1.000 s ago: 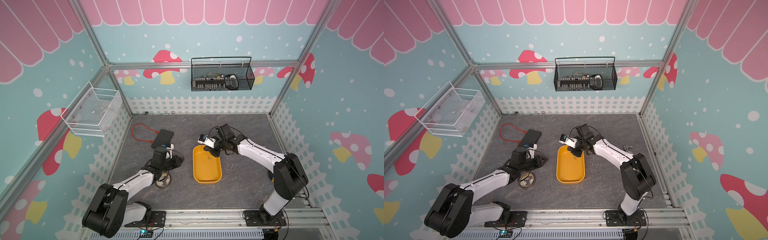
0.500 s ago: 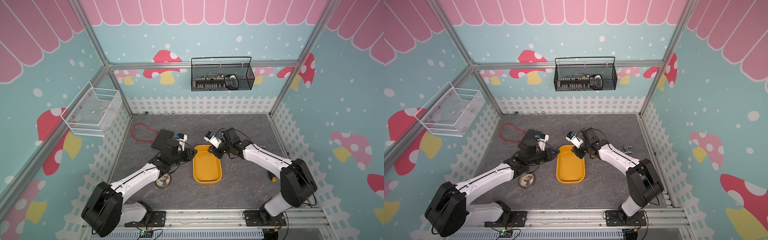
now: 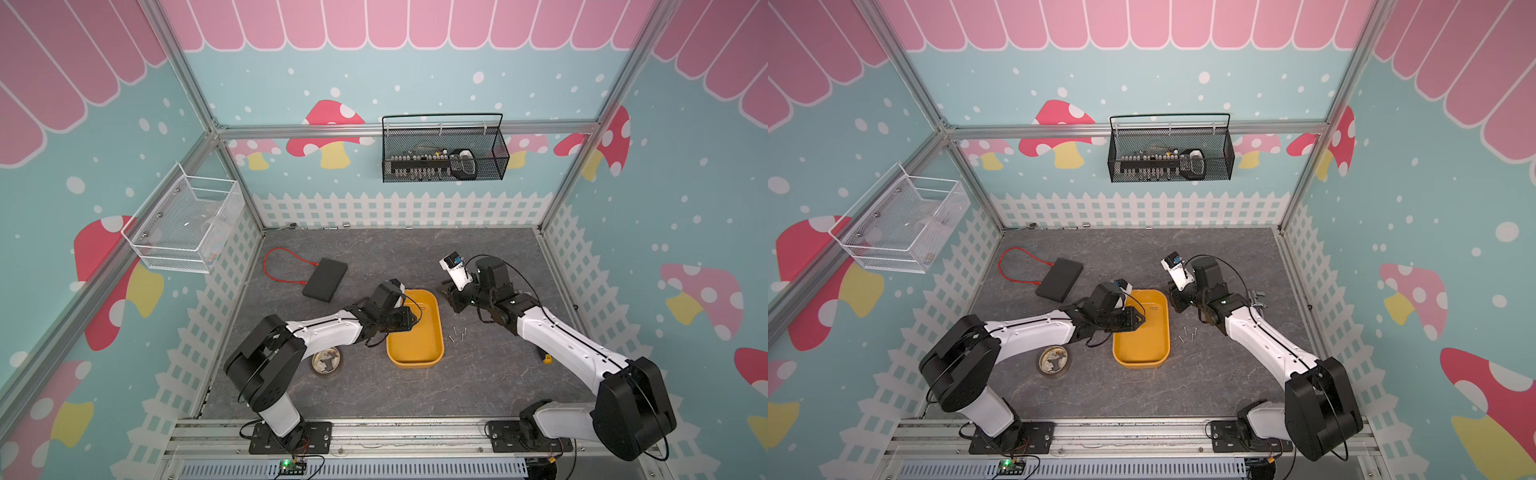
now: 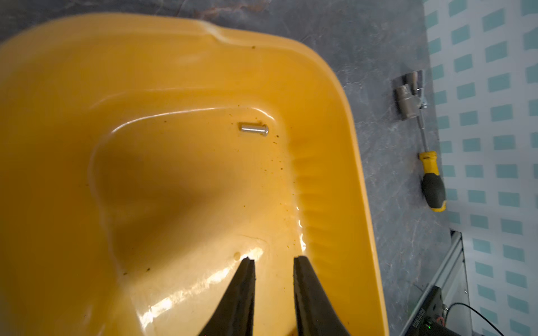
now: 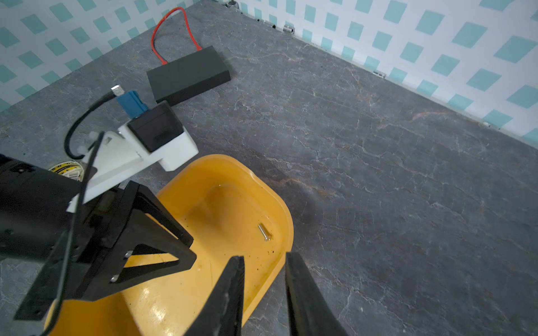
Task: Take out the screws from the storage box
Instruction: Pick up the screw from the storage box.
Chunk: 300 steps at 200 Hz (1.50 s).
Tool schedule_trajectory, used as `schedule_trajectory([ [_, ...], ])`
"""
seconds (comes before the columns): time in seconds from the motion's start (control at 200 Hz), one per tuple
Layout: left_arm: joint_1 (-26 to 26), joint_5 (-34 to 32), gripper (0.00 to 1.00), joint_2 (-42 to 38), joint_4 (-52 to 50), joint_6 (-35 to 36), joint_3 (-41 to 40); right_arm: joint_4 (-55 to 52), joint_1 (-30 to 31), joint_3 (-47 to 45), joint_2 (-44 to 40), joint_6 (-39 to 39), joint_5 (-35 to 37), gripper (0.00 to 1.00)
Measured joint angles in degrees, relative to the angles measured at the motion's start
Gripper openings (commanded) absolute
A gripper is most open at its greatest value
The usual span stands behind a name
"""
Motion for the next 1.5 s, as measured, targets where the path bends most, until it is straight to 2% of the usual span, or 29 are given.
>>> schedule_trajectory([
  [0.255, -1.1, -5.1, 0.35, 6.5, 0.4, -3.0, 6.9, 2.0, 0.0, -1.3, -5.7, 3.1, -0.5, 0.27],
  [0.696, -4.4, -15.3, 0.41, 14.2, -1.6, -2.2, 12.7, 5.0, 0.0, -7.0, -11.3, 5.6, -2.1, 0.27],
  [0.941, -4.5, -17.6, 0.46, 15.3, -2.8, -1.1, 15.8, 5.7, 0.0, -7.9, -11.3, 5.5, -3.1, 0.27],
  [1.176, -4.5, -19.7, 0.46, 19.1, -5.5, 0.8, 21.0, 5.9, 0.0, -7.9, -11.3, 5.5, -3.3, 0.27],
  [1.501, -4.5, -21.0, 0.43, 20.8, -9.6, 3.7, 23.6, 5.9, 0.0, -8.0, -11.6, 5.5, -3.2, 0.27],
])
